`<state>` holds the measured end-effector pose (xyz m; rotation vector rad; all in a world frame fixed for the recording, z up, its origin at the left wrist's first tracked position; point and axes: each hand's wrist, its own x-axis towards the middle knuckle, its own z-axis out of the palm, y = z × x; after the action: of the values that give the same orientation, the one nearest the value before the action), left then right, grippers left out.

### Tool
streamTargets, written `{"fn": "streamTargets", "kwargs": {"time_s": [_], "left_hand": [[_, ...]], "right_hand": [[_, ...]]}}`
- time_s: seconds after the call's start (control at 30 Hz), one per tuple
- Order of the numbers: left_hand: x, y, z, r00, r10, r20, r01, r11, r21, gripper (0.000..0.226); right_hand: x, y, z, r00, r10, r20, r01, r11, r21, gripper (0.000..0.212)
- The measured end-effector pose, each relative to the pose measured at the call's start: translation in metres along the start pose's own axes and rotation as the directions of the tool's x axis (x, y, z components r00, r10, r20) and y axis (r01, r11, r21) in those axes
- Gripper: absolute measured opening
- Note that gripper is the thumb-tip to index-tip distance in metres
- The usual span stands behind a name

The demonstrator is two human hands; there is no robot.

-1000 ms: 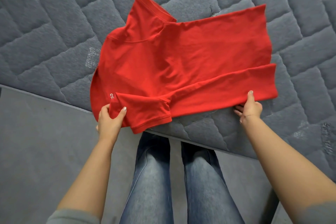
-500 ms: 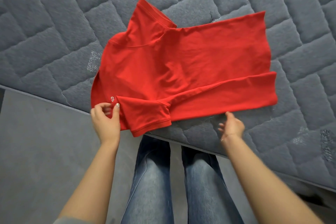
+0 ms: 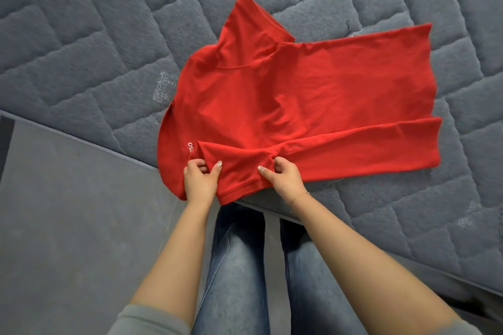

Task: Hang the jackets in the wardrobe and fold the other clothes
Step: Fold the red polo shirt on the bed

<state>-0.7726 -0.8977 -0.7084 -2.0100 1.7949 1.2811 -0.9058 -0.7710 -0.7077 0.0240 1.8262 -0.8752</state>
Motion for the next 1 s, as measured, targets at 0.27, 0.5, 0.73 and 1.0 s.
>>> {"fn": "streamTargets", "kwargs": {"time_s": [0.27,0.5,0.73,1.0], "left_hand": [[0.024,0.01,-0.016,0.971,0.24,0.0,-0.239,0.969,-0.069,0.011],[0.022,0.047,-0.022,0.967,0.22,-0.132,-0.208,0.973,0.096,0.046],[0.026,0.174,0.017,0.767,0.623,0.15,-0.641,0.746,0.18,0.024],[0.08,0.288,0.105,0.641,0.668,0.378,-0.695,0.296,0.656,0.05]], "right_hand": [[0.003,0.007,0.0,0.994,0.04,0.102,-0.047,0.996,0.069,0.014],[0.012,-0.009,-0.034,0.994,-0.018,-0.106,-0.023,0.929,-0.369,0.024],[0.073,-0.078,-0.152,0.957,-0.273,-0.096,0.231,0.921,-0.314,0.018],[0.157,-0.132,-0.278,0.788,-0.596,-0.154,0.238,0.526,-0.816,0.051]]}}
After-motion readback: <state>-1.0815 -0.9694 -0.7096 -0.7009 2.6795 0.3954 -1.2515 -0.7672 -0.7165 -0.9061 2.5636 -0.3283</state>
